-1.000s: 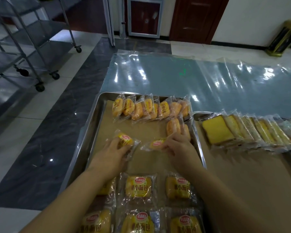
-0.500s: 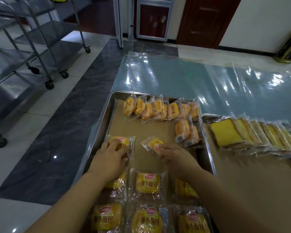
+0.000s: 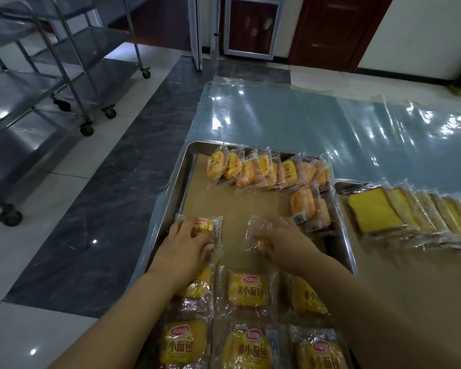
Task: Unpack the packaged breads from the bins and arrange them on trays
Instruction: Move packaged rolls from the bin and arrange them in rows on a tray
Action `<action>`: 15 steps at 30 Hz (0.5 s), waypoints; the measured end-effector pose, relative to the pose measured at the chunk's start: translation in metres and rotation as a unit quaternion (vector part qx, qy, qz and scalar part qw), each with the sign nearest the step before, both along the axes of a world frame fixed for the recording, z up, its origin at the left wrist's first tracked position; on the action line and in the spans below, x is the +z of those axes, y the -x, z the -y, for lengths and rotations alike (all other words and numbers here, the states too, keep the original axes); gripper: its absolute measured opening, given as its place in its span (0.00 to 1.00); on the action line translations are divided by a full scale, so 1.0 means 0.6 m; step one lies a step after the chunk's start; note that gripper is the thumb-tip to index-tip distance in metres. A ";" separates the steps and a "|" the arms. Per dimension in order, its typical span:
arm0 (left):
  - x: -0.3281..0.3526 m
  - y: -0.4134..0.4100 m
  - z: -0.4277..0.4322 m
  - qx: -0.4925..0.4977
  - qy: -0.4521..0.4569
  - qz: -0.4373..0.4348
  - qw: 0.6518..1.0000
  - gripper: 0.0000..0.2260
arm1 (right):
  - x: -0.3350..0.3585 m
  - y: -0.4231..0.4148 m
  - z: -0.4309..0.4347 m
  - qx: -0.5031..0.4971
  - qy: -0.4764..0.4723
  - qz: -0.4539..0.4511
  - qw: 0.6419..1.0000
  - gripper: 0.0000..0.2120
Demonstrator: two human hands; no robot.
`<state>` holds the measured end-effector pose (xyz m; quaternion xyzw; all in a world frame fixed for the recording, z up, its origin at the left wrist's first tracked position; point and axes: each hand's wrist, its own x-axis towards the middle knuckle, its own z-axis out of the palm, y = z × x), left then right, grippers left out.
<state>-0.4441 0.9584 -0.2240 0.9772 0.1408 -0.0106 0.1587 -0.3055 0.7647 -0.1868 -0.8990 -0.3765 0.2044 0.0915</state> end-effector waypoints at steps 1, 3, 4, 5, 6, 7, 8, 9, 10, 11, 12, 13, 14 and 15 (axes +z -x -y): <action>0.000 0.000 0.000 -0.001 -0.003 0.001 1.000 0.15 | -0.005 0.004 0.002 -0.023 -0.001 -0.006 1.000 0.18; -0.001 -0.002 0.002 0.000 -0.014 0.002 1.000 0.15 | -0.013 0.015 0.002 -0.050 -0.021 0.007 0.998 0.18; -0.001 -0.003 0.003 0.003 -0.017 0.002 1.000 0.15 | -0.018 0.020 0.000 -0.048 -0.029 0.020 0.998 0.19; -0.001 -0.003 0.005 0.007 -0.018 0.004 1.000 0.15 | -0.022 0.024 -0.003 -0.042 -0.037 0.027 0.998 0.21; -0.001 -0.002 0.007 0.011 -0.013 0.008 1.000 0.15 | -0.025 0.028 -0.007 -0.039 -0.044 0.024 0.998 0.23; -0.002 0.000 0.009 0.013 -0.007 0.013 1.000 0.16 | -0.028 0.032 -0.012 -0.038 -0.049 0.013 0.998 0.26; -0.001 0.002 0.010 0.016 -0.001 0.018 1.000 0.17 | -0.031 0.036 -0.018 -0.036 -0.050 0.004 0.998 0.27; -0.001 0.005 0.012 0.020 0.004 0.021 1.000 0.18 | -0.035 0.039 -0.023 -0.027 -0.045 0.000 0.999 0.28; 0.000 0.007 0.013 0.024 0.006 0.019 1.000 0.19 | -0.036 0.042 -0.028 -0.013 -0.036 -0.001 0.999 0.27; 0.001 0.009 0.014 0.027 0.006 0.013 1.000 0.19 | -0.037 0.046 -0.032 0.000 -0.028 -0.004 1.000 0.27; 0.003 0.011 0.014 0.029 0.005 0.005 1.000 0.19 | -0.037 0.049 -0.035 0.011 -0.025 -0.009 1.000 0.27; 0.004 0.012 0.015 0.032 0.005 -0.002 0.999 0.19 | -0.036 0.053 -0.036 0.020 -0.024 -0.015 0.999 0.28; 0.006 0.014 0.015 0.033 0.006 -0.007 0.999 0.19 | -0.033 0.055 -0.037 0.028 -0.028 -0.020 0.999 0.28; 0.009 0.015 0.015 0.034 0.007 -0.009 0.999 0.19 | -0.029 0.057 -0.035 0.030 -0.038 -0.026 0.999 0.28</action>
